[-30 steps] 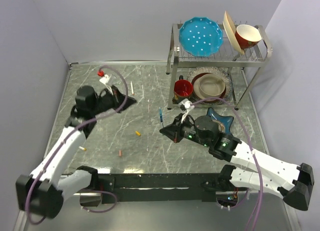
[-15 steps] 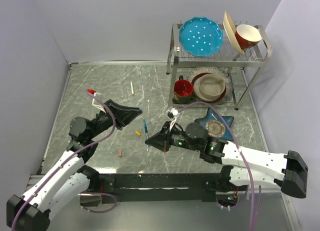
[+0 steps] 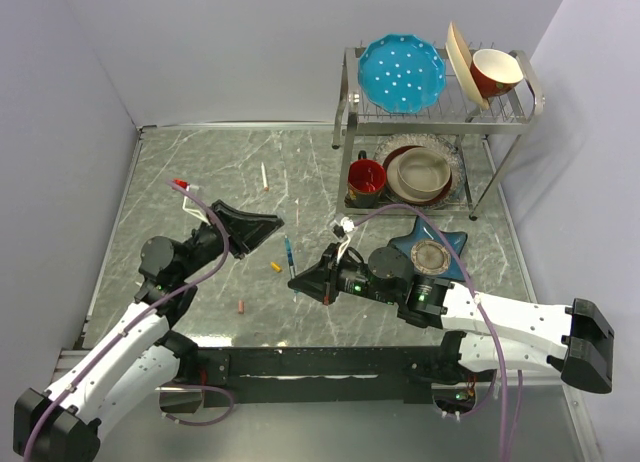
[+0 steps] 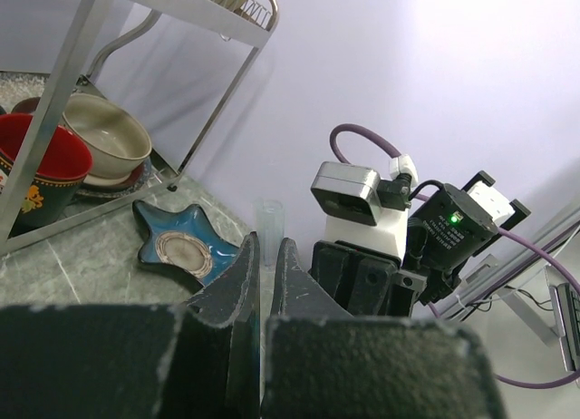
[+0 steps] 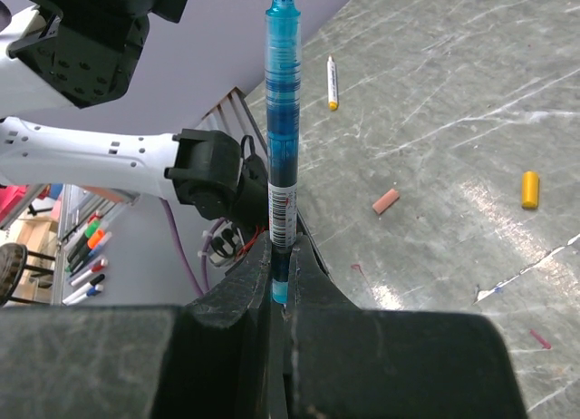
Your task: Insert the pens into the pen caps
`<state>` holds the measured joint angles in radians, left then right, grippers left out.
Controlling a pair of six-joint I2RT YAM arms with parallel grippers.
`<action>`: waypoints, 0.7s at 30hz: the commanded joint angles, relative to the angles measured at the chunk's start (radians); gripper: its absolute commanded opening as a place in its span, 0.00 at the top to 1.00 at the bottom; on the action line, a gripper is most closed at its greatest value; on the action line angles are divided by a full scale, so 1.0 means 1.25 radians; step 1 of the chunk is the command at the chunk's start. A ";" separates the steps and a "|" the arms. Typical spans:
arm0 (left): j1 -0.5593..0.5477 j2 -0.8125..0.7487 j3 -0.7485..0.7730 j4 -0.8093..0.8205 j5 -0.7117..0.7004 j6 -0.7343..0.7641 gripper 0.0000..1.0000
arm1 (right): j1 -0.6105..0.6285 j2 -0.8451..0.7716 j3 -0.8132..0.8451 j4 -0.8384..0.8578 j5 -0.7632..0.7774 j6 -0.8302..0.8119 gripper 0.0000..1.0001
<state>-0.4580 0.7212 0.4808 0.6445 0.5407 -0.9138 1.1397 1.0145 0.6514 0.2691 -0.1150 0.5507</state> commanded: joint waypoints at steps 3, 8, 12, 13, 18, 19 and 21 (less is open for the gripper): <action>-0.003 -0.009 0.001 0.024 -0.003 -0.008 0.99 | 0.006 0.000 0.032 0.037 0.017 -0.004 1.00; -0.005 0.005 -0.008 0.044 0.009 -0.021 0.99 | 0.006 0.003 0.032 0.034 0.023 -0.005 1.00; -0.009 -0.003 -0.021 0.043 0.010 -0.018 0.99 | 0.006 -0.003 0.034 0.035 0.029 -0.009 1.00; -0.012 -0.007 -0.024 0.040 0.009 -0.018 0.99 | 0.006 -0.003 0.035 0.035 0.034 -0.010 1.00; -0.023 -0.025 -0.047 0.040 -0.003 -0.025 0.99 | 0.006 0.007 0.047 0.030 0.042 -0.013 1.00; -0.028 -0.027 -0.051 0.046 0.001 -0.029 0.99 | 0.006 0.007 0.048 0.030 0.043 -0.013 1.00; -0.034 -0.028 -0.064 0.061 0.005 -0.040 0.99 | 0.006 0.008 0.054 0.031 0.051 -0.012 1.00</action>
<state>-0.4850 0.7029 0.4229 0.6537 0.5411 -0.9382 1.1400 1.0222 0.6563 0.2646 -0.0868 0.5488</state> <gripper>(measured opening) 0.049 0.057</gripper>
